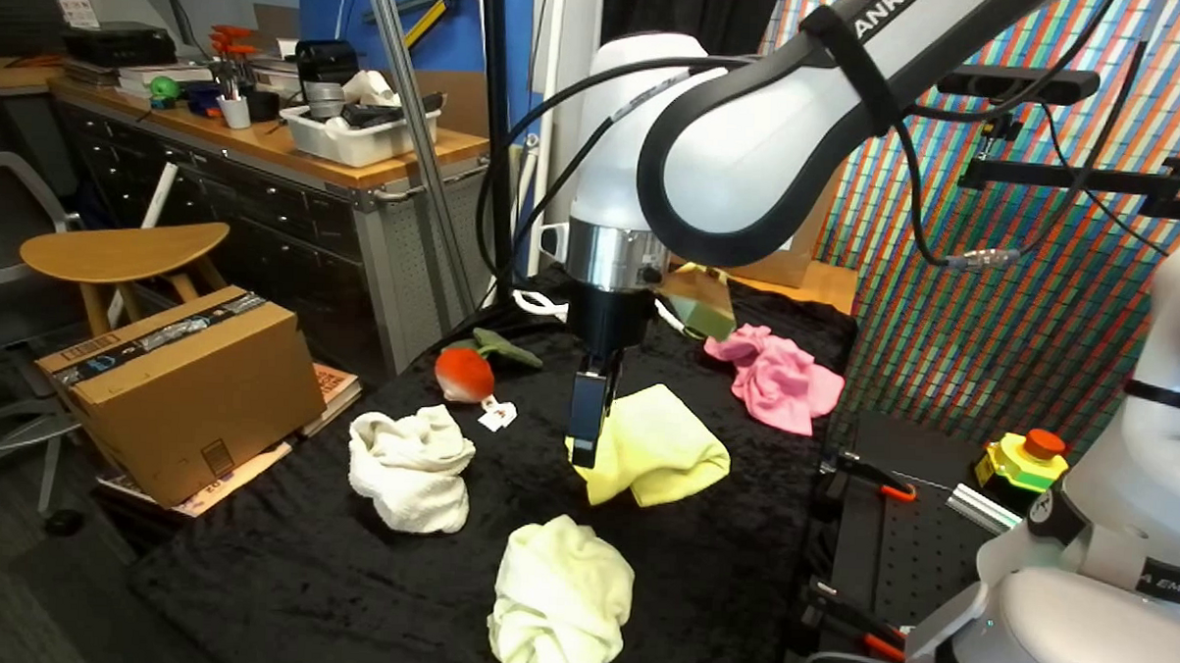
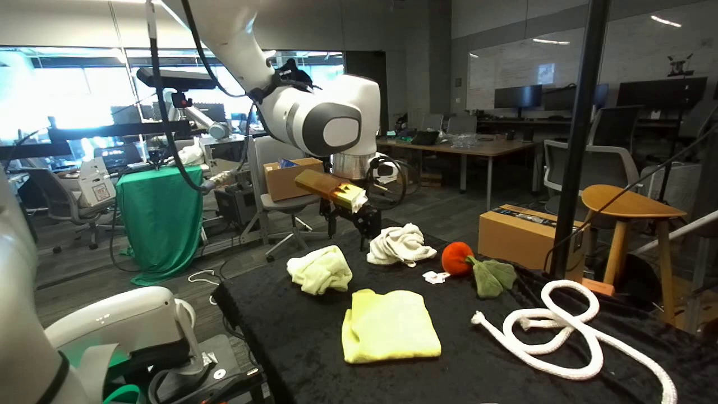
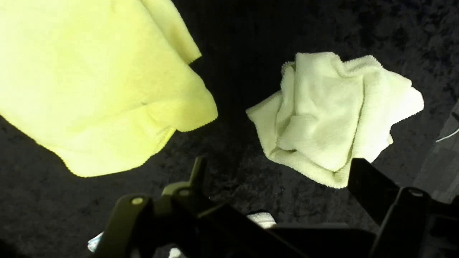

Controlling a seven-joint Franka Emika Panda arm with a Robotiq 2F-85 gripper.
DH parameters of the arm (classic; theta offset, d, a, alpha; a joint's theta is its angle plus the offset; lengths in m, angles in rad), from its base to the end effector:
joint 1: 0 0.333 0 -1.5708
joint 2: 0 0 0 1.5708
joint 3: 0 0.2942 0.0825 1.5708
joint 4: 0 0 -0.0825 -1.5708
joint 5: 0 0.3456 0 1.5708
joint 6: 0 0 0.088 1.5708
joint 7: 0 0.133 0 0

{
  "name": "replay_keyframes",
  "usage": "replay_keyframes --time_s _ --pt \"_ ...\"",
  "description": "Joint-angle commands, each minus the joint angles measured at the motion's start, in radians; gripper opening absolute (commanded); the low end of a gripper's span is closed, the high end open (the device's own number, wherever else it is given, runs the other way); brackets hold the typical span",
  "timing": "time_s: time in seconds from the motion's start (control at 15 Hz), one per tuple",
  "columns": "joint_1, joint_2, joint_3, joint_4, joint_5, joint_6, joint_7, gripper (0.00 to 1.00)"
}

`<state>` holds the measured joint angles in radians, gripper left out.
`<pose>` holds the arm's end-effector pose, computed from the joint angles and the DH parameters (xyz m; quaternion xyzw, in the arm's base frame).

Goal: One by one, put all the objects in the center of the table

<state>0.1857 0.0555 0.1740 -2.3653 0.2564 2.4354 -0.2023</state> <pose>0.4467 0.1736 0.2861 -0.9793 -0.1819 -0.0002 0.0888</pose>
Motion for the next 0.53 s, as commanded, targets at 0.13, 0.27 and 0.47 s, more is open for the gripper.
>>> replay_keyframes --time_s 0.13,0.27,0.47 --pt "0.026 0.134 0.030 0.075 -0.082 0.137 0.099 1.00" --pt "0.037 0.177 0.033 0.091 -0.117 0.168 0.141 1.00" --pt "0.063 0.235 0.024 0.110 -0.185 0.181 0.222 1.00"
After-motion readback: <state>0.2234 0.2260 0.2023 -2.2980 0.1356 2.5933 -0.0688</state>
